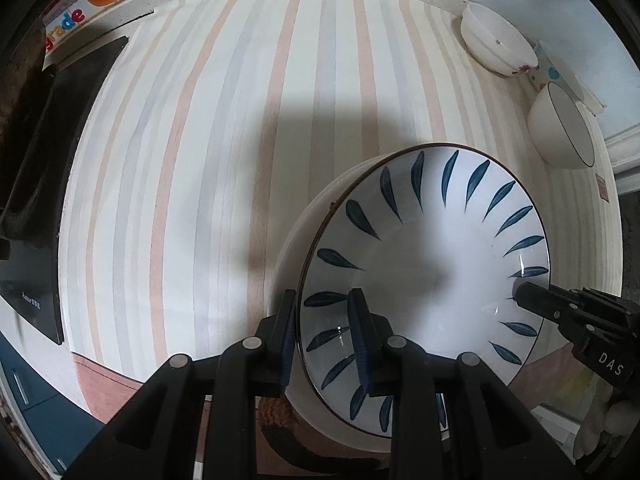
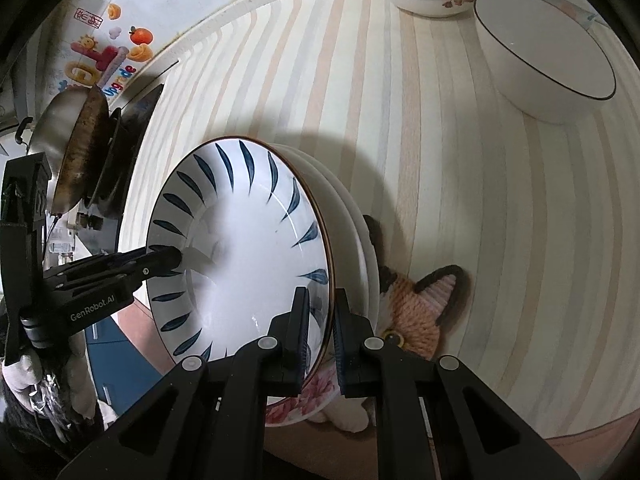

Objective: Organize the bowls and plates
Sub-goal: 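Carry the blue-striped plate with both grippers onto the pink-flower plate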

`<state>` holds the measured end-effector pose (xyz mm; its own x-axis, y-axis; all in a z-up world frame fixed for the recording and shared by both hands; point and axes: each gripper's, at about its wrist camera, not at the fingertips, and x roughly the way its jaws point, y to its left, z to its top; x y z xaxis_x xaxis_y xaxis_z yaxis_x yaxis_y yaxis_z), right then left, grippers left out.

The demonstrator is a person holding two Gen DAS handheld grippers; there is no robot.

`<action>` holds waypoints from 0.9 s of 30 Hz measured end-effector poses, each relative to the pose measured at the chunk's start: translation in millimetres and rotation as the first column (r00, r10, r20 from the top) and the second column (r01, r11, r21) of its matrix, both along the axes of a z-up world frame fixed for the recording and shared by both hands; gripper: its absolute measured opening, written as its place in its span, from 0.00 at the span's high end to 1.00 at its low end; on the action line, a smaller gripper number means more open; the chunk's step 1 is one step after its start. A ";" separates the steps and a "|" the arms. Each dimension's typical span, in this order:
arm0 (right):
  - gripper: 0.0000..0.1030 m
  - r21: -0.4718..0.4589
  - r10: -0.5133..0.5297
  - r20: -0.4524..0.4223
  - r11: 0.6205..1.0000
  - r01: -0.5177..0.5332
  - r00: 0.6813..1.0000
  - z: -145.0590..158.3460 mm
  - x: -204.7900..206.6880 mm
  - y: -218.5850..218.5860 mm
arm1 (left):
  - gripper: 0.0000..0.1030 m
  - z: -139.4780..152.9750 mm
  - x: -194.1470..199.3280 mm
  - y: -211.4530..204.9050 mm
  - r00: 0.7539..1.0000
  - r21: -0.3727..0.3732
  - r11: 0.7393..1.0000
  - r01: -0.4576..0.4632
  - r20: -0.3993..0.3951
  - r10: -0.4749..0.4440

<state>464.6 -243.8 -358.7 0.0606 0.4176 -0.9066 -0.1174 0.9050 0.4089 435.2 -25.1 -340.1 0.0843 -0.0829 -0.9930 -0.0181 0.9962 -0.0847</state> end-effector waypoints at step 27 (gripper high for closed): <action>0.84 -0.016 -0.022 -0.061 1.000 0.021 0.998 2.5 4.5 -1.6 | 0.78 -7.0 0.9 2.4 1.000 -0.007 1.000 -0.027 -0.016 0.027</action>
<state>469.1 -245.4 -356.2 0.0135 0.4024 -0.9154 -0.0735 0.9134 0.4004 436.1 -22.7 -347.1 0.0708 -0.0879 -0.9936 -0.0461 0.9948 -0.0913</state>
